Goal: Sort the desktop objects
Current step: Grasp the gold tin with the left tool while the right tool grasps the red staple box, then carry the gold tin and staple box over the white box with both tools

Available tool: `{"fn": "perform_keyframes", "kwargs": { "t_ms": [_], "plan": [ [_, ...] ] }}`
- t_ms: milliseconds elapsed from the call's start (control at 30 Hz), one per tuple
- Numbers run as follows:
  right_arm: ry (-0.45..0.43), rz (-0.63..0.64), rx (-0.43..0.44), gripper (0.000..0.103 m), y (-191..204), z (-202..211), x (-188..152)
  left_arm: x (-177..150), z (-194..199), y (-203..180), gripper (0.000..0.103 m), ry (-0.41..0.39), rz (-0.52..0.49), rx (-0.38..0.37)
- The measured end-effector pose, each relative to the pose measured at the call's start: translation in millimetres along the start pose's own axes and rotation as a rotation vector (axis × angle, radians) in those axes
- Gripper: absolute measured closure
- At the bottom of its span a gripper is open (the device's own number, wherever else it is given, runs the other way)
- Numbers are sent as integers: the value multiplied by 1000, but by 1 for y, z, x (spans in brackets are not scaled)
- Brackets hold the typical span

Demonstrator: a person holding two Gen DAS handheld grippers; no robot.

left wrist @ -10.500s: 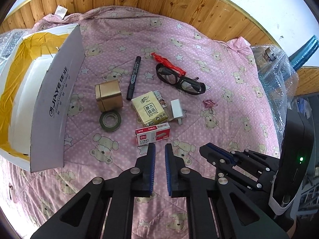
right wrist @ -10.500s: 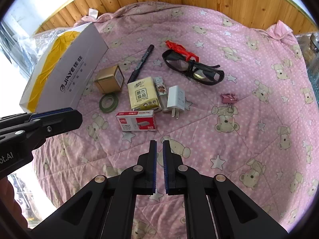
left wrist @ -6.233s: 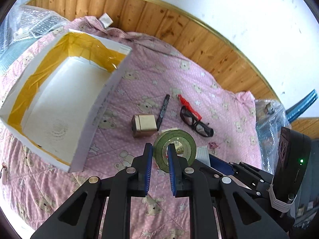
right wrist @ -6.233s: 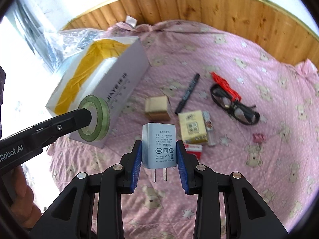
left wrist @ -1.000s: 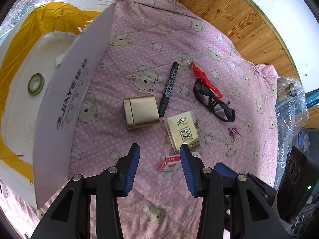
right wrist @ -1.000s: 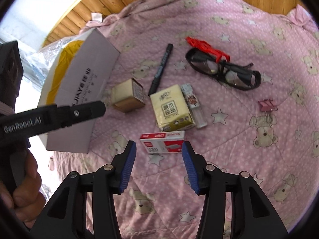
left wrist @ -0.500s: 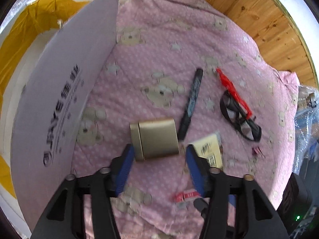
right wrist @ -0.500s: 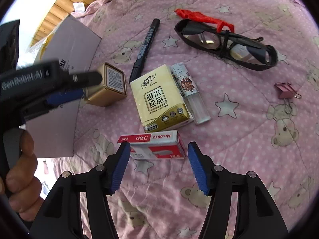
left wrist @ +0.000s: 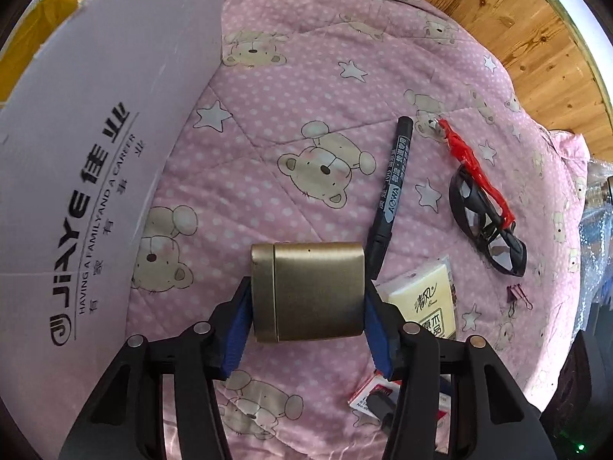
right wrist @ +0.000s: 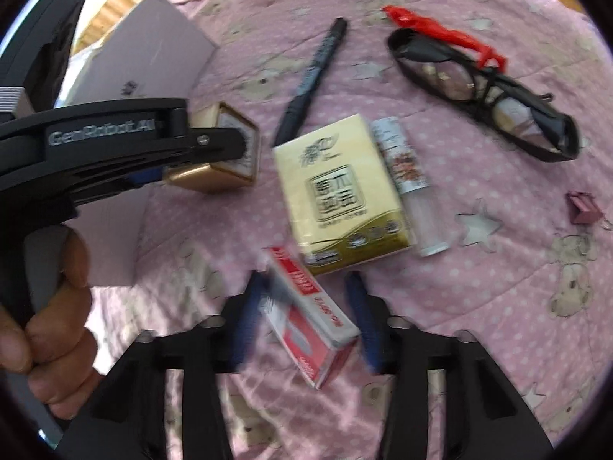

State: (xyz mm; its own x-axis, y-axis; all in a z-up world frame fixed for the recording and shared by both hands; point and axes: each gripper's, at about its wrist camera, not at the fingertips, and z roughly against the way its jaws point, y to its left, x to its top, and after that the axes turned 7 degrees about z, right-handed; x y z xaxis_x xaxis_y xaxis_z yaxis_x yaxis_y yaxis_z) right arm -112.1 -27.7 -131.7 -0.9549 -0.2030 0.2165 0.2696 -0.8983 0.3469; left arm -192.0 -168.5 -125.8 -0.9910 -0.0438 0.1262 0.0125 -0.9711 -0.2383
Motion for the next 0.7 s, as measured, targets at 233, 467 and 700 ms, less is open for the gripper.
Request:
{"fn": "perform_keyframes", "kwargs": {
  "t_ms": [233,467,700],
  "plan": [
    [0,20,55,85,6,11,-1,-4,15,10,49,-26,28,-28],
    [11,5,78,88,17,12,-11,-10,32,19,49,-43,36,-46],
    [-9,8,74,88,20,27,-14,-10,45,15,49,-60,40,-67]
  ]
}}
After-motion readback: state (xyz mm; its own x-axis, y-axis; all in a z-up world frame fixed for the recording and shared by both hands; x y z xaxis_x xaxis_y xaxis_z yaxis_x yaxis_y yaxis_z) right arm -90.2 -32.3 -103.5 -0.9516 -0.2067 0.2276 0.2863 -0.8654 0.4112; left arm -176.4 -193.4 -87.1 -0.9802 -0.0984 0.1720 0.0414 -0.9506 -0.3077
